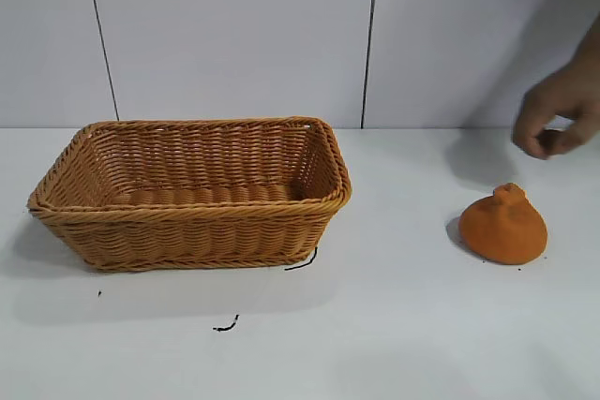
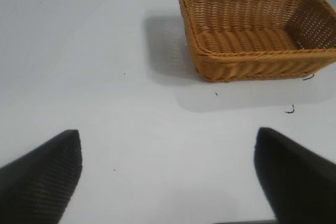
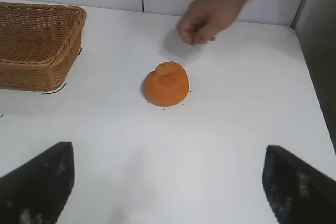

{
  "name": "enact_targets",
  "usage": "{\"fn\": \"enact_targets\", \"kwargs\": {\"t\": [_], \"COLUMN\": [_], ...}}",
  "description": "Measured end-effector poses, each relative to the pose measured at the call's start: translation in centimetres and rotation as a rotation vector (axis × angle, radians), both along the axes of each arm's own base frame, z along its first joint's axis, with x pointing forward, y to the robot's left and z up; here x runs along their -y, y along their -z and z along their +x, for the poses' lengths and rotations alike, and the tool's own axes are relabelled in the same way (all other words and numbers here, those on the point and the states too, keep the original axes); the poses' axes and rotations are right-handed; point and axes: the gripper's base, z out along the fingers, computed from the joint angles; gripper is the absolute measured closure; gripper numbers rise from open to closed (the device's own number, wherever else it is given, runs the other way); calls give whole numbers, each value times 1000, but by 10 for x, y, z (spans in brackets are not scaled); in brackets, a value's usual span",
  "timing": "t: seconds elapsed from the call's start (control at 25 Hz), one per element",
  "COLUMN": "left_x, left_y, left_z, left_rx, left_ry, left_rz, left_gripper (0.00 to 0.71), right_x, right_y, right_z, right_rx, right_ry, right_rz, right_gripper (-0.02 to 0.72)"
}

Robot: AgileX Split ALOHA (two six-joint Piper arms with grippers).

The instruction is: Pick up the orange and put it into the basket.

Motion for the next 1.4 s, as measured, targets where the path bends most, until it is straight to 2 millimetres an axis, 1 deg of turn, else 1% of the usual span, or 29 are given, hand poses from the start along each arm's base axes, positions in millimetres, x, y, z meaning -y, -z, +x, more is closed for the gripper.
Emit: {"fn": "enact_targets", "kwargs": {"t": [0.6, 0.64, 0.72, 0.76, 0.88, 1.08, 1.2, 1.28, 1.4], "left_x": [0, 0, 0, 0, 0, 0, 0, 0, 0], "left_y": [0, 0, 0, 0, 0, 0, 0, 0, 0], "left_z": [0, 0, 0, 0, 0, 0, 0, 0, 0], "left_rx": [0, 0, -1, -1, -1, -1, -1, -1, -1], "left_ry": [0, 0, 0, 0, 0, 0, 0, 0, 0], "left_rz": [0, 0, 0, 0, 0, 0, 0, 0, 0], "left_gripper": [71, 71, 71, 71, 71, 71, 71, 71, 71], "right_x": [0, 0, -1, -1, -2, -5, -7, -8, -11], "right_y": [-2, -6, -17, -21, -37, -46, -45, -40, -32], "right_z": [1, 4, 17, 25, 59, 135, 184, 221, 269], "right_rx": [-6, -19, -83, -119, -252, -481, -584, -647, -707], "right_ry": [0, 4, 18, 22, 31, 41, 45, 47, 31], "right_rz": [1, 8, 32, 37, 40, 34, 30, 31, 28], "right_gripper": [8, 8, 8, 8, 8, 8, 8, 8, 8]}}
